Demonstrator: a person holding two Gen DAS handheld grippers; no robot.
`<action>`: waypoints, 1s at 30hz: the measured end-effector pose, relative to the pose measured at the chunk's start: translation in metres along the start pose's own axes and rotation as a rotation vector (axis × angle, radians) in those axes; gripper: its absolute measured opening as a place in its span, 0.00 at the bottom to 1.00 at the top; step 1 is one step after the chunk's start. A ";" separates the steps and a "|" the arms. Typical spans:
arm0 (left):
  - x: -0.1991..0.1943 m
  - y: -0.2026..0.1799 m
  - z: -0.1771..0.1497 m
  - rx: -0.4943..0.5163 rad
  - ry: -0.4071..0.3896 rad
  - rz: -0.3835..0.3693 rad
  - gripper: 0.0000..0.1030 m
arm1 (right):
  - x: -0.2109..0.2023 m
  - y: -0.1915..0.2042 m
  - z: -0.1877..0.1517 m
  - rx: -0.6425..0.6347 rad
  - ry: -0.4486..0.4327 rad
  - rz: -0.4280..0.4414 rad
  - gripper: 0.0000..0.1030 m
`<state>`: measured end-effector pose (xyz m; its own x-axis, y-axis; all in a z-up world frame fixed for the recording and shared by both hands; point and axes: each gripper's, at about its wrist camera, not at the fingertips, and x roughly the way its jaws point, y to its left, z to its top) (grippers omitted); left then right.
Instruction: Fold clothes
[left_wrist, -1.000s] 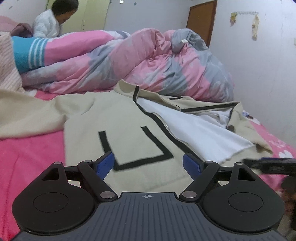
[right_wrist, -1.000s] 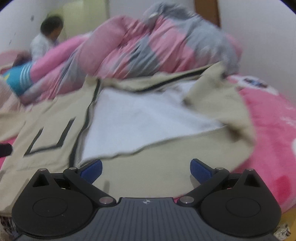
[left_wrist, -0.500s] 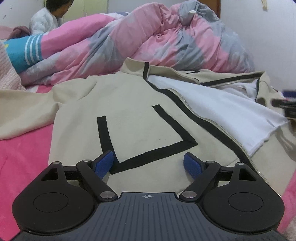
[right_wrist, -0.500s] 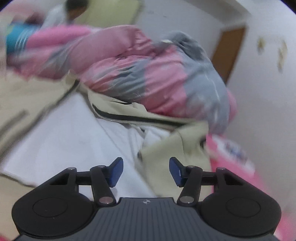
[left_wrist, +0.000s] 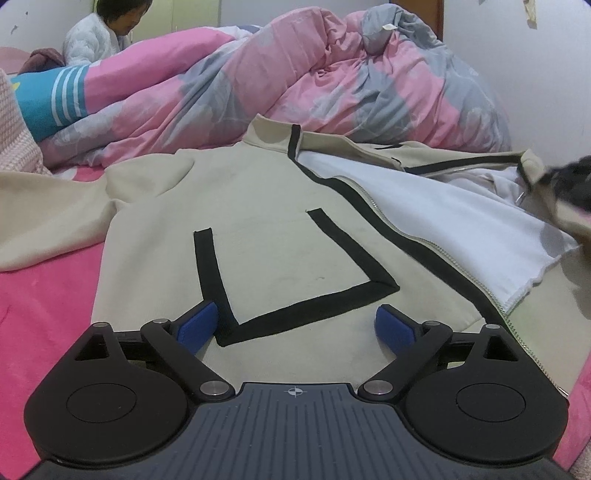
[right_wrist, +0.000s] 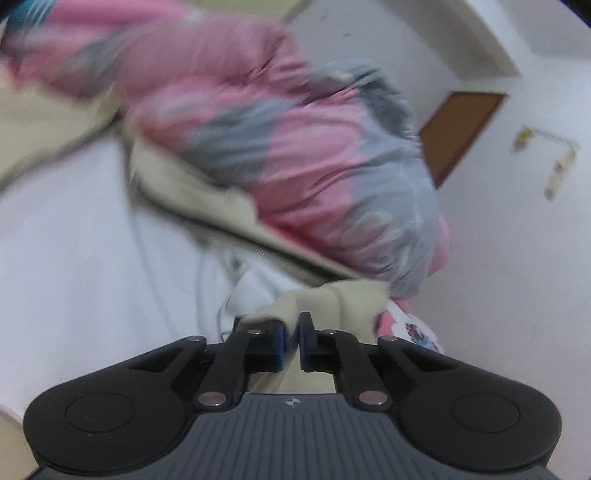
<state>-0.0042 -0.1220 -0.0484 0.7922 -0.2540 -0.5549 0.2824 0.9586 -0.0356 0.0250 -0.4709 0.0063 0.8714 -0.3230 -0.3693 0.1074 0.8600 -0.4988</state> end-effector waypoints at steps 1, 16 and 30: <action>0.000 0.000 0.000 -0.001 0.000 -0.001 0.91 | -0.007 -0.011 0.003 0.063 -0.019 0.021 0.05; 0.000 0.000 0.000 -0.010 -0.003 -0.003 0.91 | -0.084 -0.097 0.007 0.888 -0.225 0.812 0.02; -0.001 0.004 -0.001 -0.036 -0.014 -0.017 0.91 | -0.111 0.027 -0.025 0.539 0.096 0.831 0.09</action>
<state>-0.0043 -0.1173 -0.0487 0.7948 -0.2715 -0.5427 0.2762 0.9582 -0.0749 -0.0806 -0.4216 0.0141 0.7285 0.4536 -0.5133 -0.2959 0.8842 0.3615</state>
